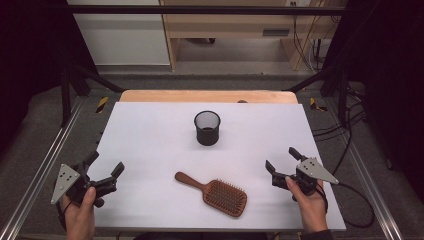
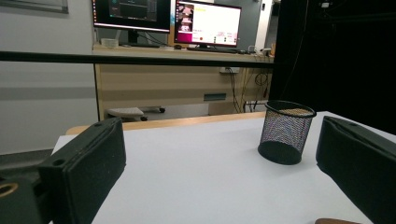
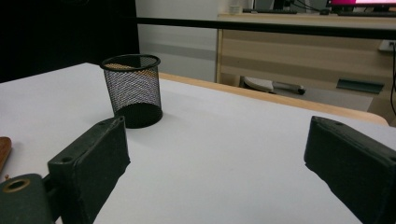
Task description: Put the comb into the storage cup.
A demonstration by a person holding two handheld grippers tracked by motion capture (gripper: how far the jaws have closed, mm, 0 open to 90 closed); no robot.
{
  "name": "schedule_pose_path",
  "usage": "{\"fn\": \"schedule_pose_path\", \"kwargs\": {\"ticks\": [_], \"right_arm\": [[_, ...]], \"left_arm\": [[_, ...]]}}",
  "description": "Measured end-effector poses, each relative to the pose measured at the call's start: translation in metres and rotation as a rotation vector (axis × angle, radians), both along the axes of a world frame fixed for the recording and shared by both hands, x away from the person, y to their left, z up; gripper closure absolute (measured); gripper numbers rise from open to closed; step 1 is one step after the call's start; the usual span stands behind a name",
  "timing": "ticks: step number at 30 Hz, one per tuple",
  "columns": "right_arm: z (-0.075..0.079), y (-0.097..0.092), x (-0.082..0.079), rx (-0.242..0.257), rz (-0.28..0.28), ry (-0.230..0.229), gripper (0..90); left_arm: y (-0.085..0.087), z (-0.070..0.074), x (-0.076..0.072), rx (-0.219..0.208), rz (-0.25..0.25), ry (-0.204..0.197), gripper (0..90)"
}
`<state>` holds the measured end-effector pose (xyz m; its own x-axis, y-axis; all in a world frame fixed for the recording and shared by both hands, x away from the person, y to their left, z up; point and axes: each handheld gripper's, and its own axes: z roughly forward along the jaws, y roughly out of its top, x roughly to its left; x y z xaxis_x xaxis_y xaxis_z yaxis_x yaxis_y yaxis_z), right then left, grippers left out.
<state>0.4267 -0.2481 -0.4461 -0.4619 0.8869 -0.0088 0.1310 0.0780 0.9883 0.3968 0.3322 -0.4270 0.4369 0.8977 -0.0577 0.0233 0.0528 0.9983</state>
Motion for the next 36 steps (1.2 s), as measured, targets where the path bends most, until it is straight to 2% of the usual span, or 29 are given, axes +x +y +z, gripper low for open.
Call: {"fn": "schedule_pose_path", "kwargs": {"ticks": [4, 8, 12, 15, 20, 23, 24, 25, 29, 32, 36], "right_arm": [[0.0, -0.001, -0.003, 0.029, -0.014, 0.036, 5.4], [0.001, 0.005, -0.009, -0.009, -0.022, 0.052, 5.9], [0.003, 0.01, -0.014, -0.015, -0.02, 0.068, 9.4], [0.003, 0.013, -0.016, -0.028, 0.005, 0.089, 15.9], [0.003, 0.017, -0.018, -0.04, 0.041, 0.141, 35.4], [0.003, 0.019, -0.02, -0.058, 0.057, 0.136, 46.4], [0.003, 0.019, -0.02, -0.058, 0.057, 0.136, 46.4], [0.003, 0.02, -0.021, -0.064, 0.068, 0.142, 55.1], [0.002, 0.022, -0.024, -0.076, 0.091, 0.148, 69.0], [0.002, 0.026, -0.027, -0.091, 0.122, 0.143, 76.4], [-0.001, 0.033, -0.03, -0.13, 0.163, 0.164, 83.6]], "left_arm": [[0.0, 0.0, 0.0, 0.0, -0.004, 0.005, 1.9], [-0.002, 0.0, 0.0, 0.009, -0.006, 0.008, 1.8], [-0.002, 0.0, -0.001, 0.02, 0.0, 0.01, 1.8], [-0.002, 0.0, 0.0, 0.02, 0.002, 0.012, 1.8], [-0.002, 0.0, 0.0, 0.012, -0.002, 0.014, 1.8], [-0.002, 0.0, 0.0, 0.011, -0.003, 0.014, 1.8], [-0.002, 0.0, 0.0, 0.011, -0.003, 0.014, 1.8], [-0.002, 0.0, 0.0, 0.013, -0.003, 0.013, 1.8], [-0.001, 0.0, -0.001, 0.011, -0.001, 0.014, 1.8], [-0.001, 0.0, -0.001, 0.011, -0.001, 0.014, 1.8], [-0.001, 0.0, -0.001, 0.011, -0.004, 0.012, 1.8]]}}
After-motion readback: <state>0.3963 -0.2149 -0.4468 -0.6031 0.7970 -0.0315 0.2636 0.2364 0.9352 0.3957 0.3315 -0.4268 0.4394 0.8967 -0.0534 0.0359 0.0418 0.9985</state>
